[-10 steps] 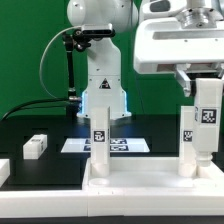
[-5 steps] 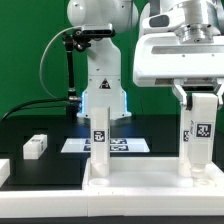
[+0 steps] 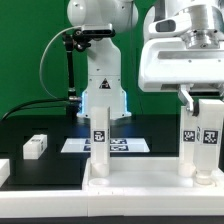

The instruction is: Assemble desk

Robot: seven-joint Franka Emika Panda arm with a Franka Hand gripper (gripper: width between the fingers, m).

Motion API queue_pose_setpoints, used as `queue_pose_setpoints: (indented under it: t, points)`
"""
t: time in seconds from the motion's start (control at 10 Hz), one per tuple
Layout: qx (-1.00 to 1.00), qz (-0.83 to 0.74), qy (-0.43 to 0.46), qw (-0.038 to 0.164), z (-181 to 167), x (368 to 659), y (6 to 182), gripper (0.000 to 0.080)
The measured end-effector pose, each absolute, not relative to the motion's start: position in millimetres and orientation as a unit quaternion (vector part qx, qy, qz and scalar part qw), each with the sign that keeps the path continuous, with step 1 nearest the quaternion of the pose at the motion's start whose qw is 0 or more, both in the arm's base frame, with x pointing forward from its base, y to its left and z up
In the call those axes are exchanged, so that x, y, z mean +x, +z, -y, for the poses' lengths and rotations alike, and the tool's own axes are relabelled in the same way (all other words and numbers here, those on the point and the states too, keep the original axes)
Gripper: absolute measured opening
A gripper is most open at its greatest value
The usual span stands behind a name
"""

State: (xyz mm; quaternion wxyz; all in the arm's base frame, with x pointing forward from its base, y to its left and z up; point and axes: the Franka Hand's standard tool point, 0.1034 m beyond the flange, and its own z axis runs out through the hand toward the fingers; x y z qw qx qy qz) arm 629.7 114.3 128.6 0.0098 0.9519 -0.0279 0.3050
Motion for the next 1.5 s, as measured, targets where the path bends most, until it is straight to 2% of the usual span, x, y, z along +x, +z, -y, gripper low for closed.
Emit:
queue_pose_setpoints:
  t: [0.2, 0.7, 0.9, 1.0, 1.1, 1.2, 1.5]
  points:
    - [0.952, 0.027, 0.304, 0.012, -113.4, 628.5, 122.7, 0.0287]
    - [0.945, 0.03, 0.326, 0.011, -112.9, 633.0, 122.4, 0.0287]
    - [0.945, 0.027, 0.326, 0.012, -112.7, 633.0, 122.3, 0.0315]
    - [0.945, 0.026, 0.326, 0.013, -112.6, 632.9, 122.3, 0.049]
    - [0.945, 0.025, 0.326, 0.013, -112.6, 632.9, 122.3, 0.049]
    - [0.945, 0.024, 0.326, 0.013, -112.6, 632.9, 122.3, 0.0618]
    - [0.945, 0.022, 0.326, 0.014, -112.6, 632.9, 122.2, 0.0647]
